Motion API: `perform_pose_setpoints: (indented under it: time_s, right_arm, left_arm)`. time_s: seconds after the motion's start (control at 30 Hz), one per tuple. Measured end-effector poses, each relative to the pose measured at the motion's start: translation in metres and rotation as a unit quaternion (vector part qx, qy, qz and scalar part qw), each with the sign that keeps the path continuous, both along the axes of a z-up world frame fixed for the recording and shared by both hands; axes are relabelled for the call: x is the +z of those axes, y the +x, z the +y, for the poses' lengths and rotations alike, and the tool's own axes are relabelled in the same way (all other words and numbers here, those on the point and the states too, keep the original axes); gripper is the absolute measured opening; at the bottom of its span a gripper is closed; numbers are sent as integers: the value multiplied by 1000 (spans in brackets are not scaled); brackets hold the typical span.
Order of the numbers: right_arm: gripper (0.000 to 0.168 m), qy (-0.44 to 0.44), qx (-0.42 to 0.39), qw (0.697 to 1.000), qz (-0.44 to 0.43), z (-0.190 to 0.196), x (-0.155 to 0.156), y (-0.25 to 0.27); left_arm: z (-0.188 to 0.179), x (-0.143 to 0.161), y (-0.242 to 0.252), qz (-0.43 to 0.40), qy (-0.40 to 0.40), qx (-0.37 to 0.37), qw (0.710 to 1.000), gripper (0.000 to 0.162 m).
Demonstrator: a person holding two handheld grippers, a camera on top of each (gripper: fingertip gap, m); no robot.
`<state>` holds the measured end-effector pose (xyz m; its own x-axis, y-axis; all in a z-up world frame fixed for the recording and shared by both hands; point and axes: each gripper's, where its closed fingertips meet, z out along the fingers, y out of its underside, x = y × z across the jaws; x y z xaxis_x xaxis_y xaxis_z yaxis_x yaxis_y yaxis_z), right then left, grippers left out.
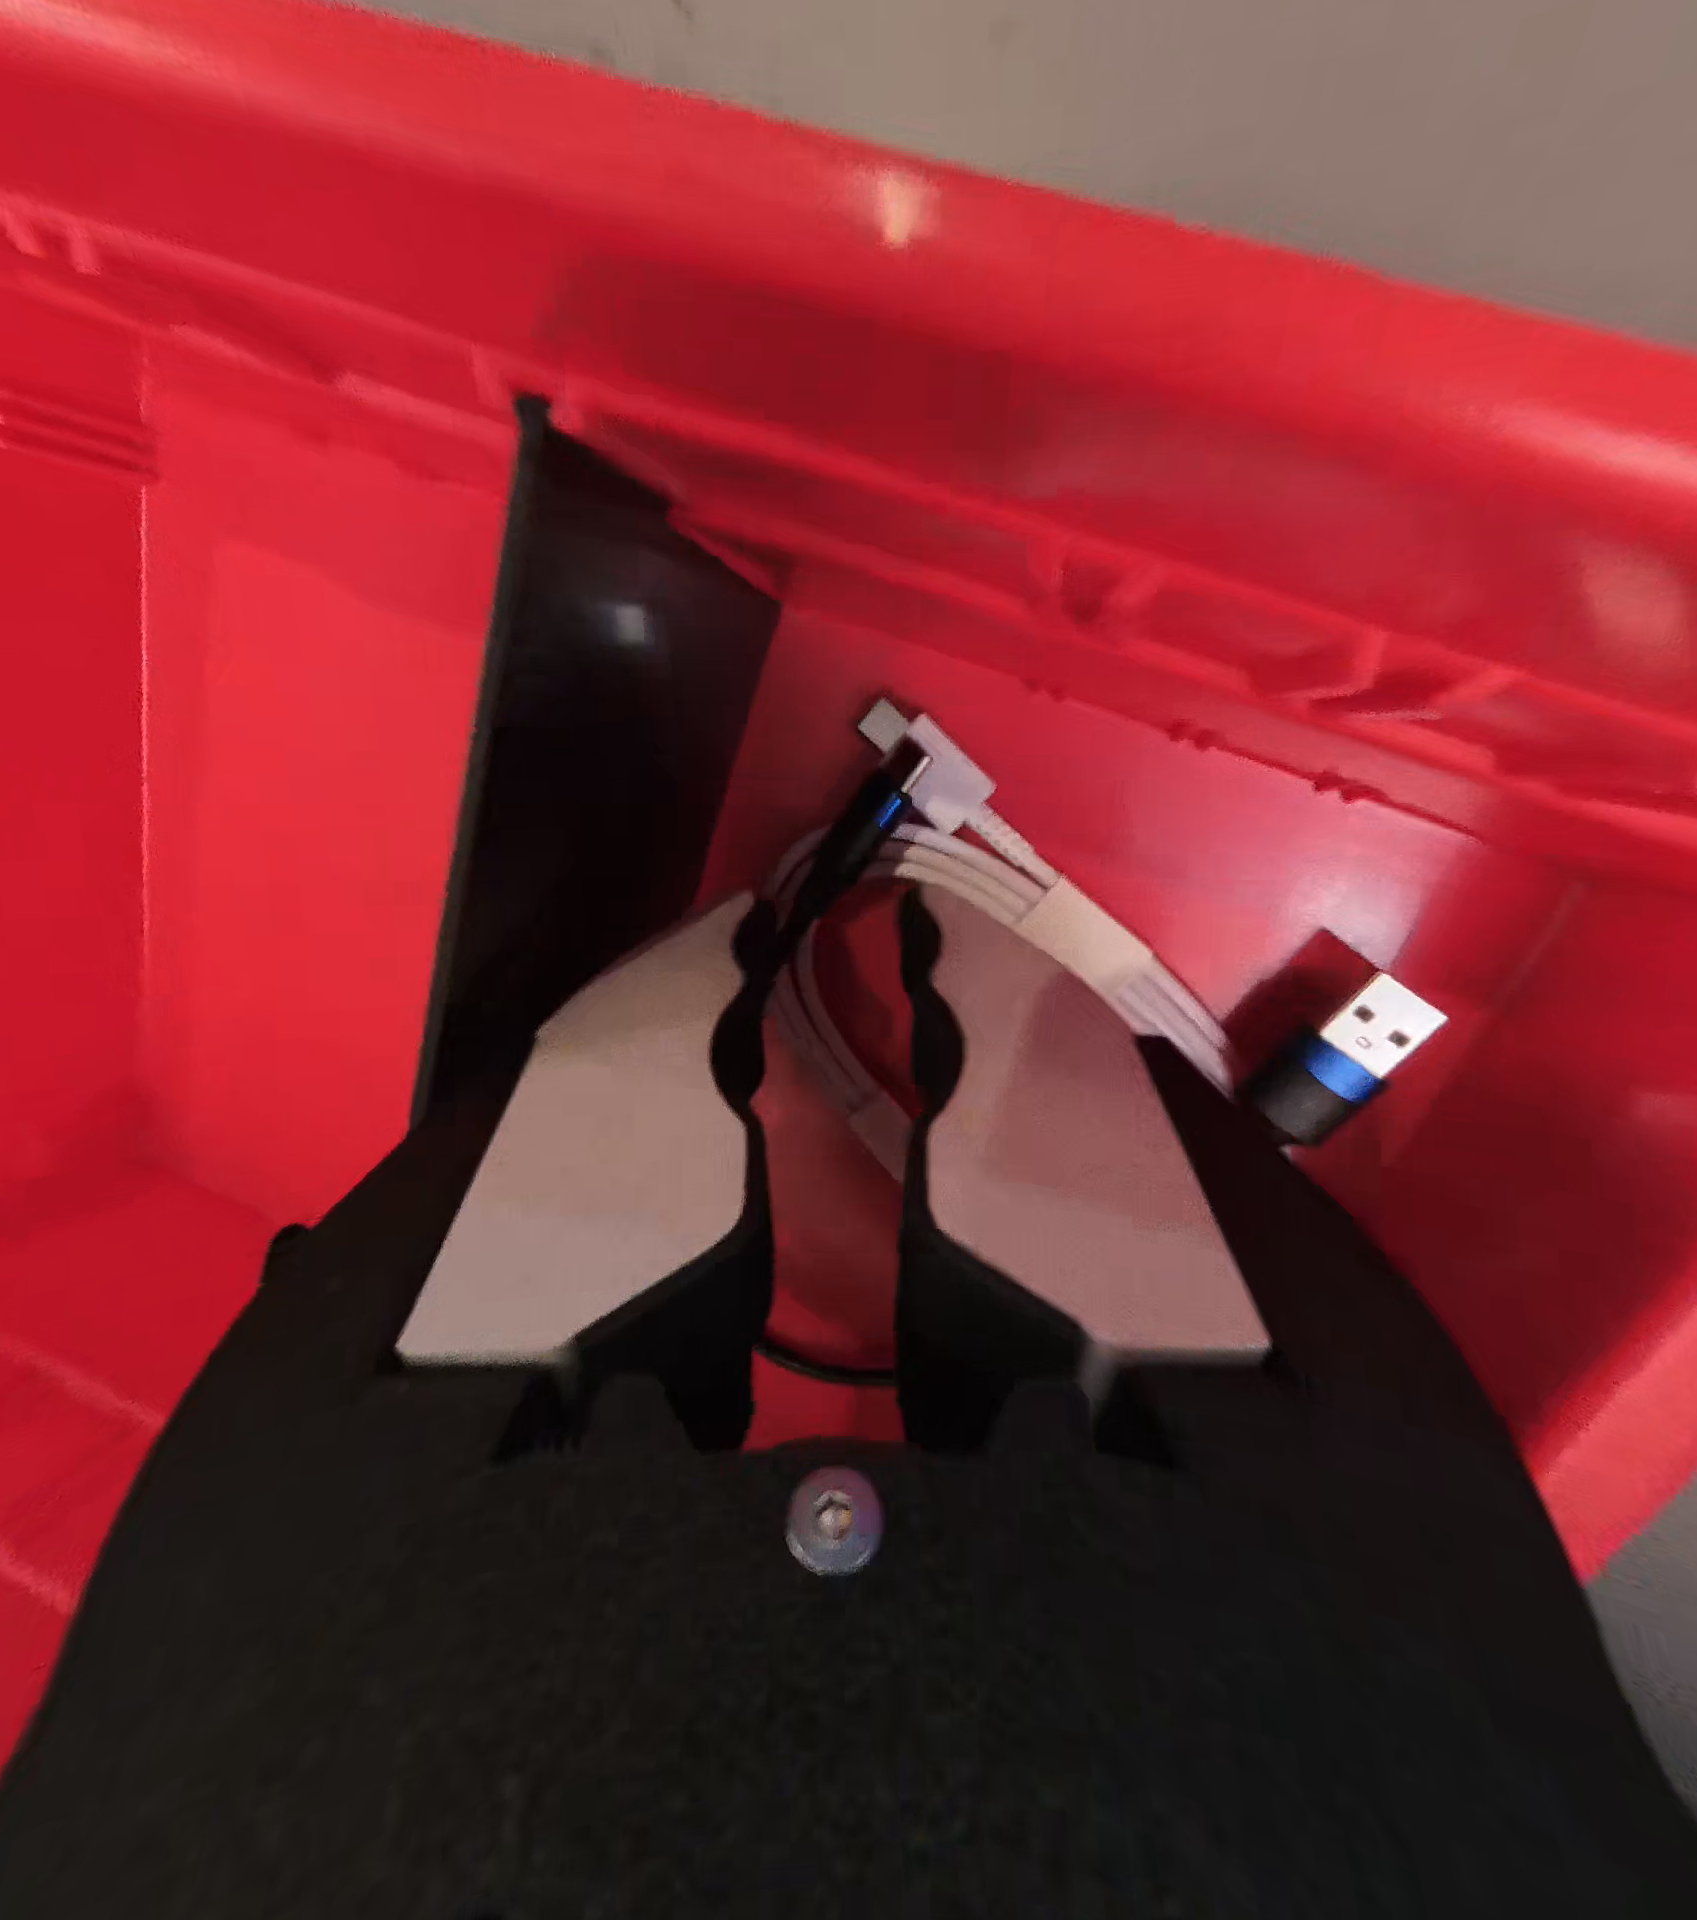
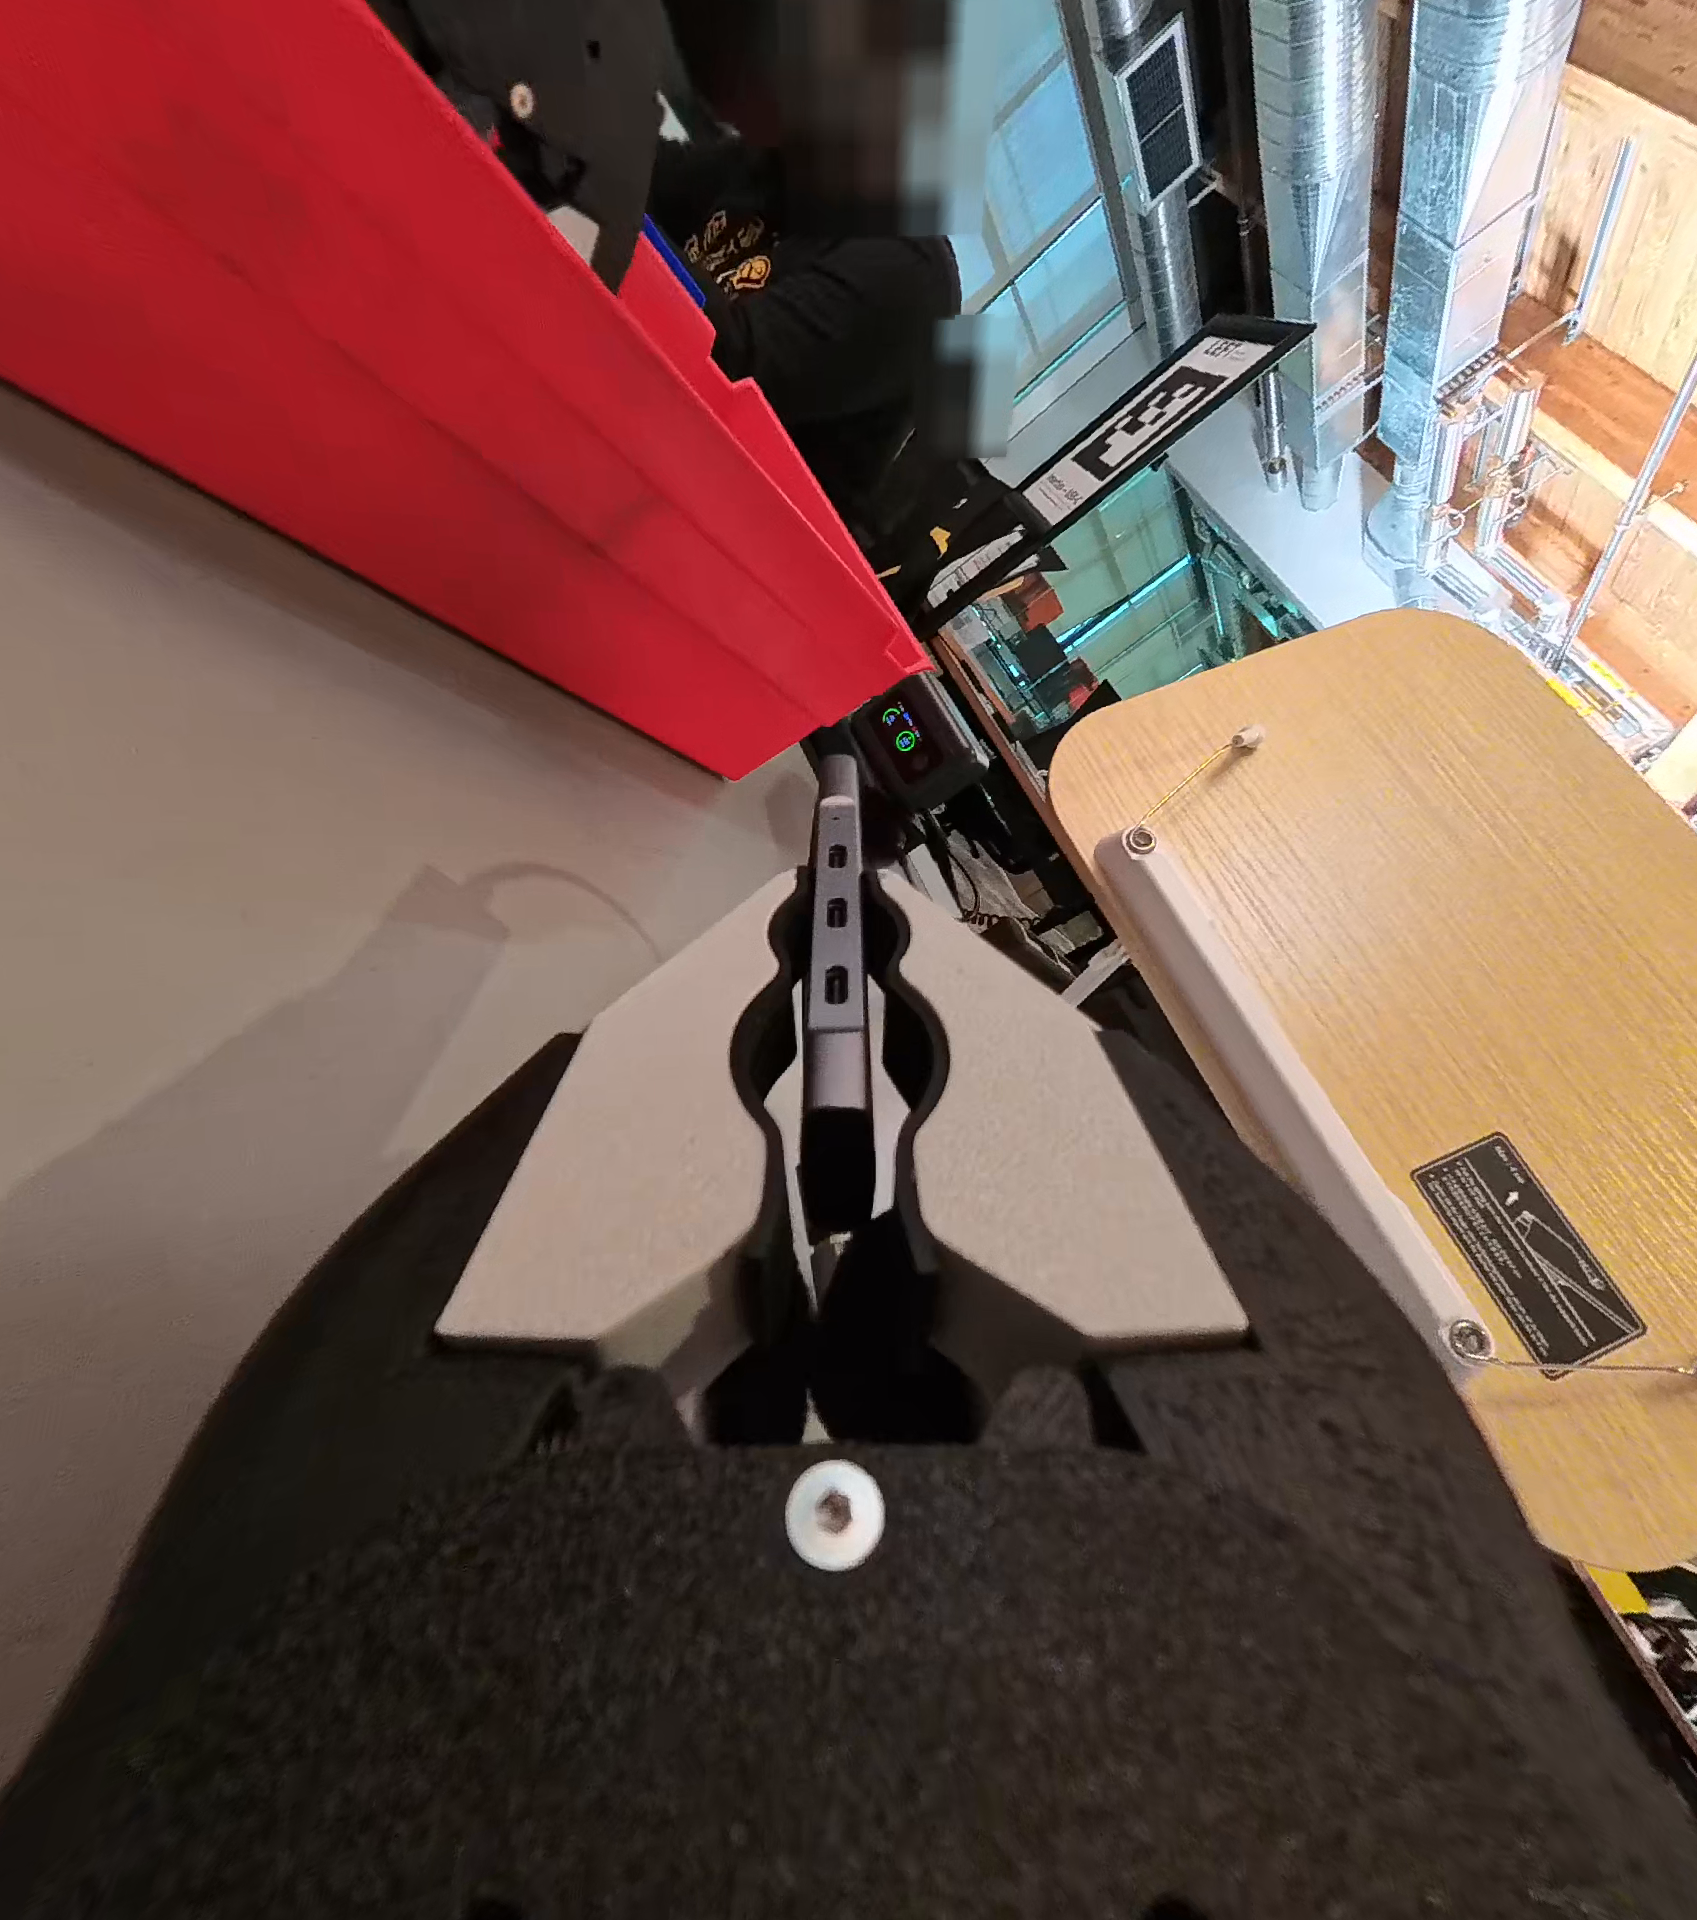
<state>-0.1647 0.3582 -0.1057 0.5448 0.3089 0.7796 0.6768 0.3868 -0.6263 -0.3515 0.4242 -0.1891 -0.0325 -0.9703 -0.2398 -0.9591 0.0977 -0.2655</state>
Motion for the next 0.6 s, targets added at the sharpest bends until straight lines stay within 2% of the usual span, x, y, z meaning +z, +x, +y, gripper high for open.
perform_pose_setpoints:
  time_s: [0.03,0.13,0.23,0.33,0.5,0.53,0.6]
  right_arm:
    - [7,0,0,1000,0,0,0,0]
    - [7,-2,1,1000,0,0,-1,0]
    - [7,0,0,1000,0,0,0,0]
    - [8,4,-2,1000,5,0,2,1]
    - [8,6,-7,1000,16,1,6,4]
    - [8,7,-7,1000,18,1,6,4]
    - [8,8,-9,1000,20,1,7,5]
  left_arm:
    - [1,-1,0,0,15,-7,1000,10]
    - [5,4,-4,1,55,-1,998,6]
    - [5,33,-10,-23,89,14,996,5]
    - [4,94,-18,-59,145,34,987,4]
    - [-30,234,-28,-163,216,81,959,4]
    - [-46,253,-26,-185,206,81,958,4]
    - [-89,272,-12,-237,126,82,960,4]
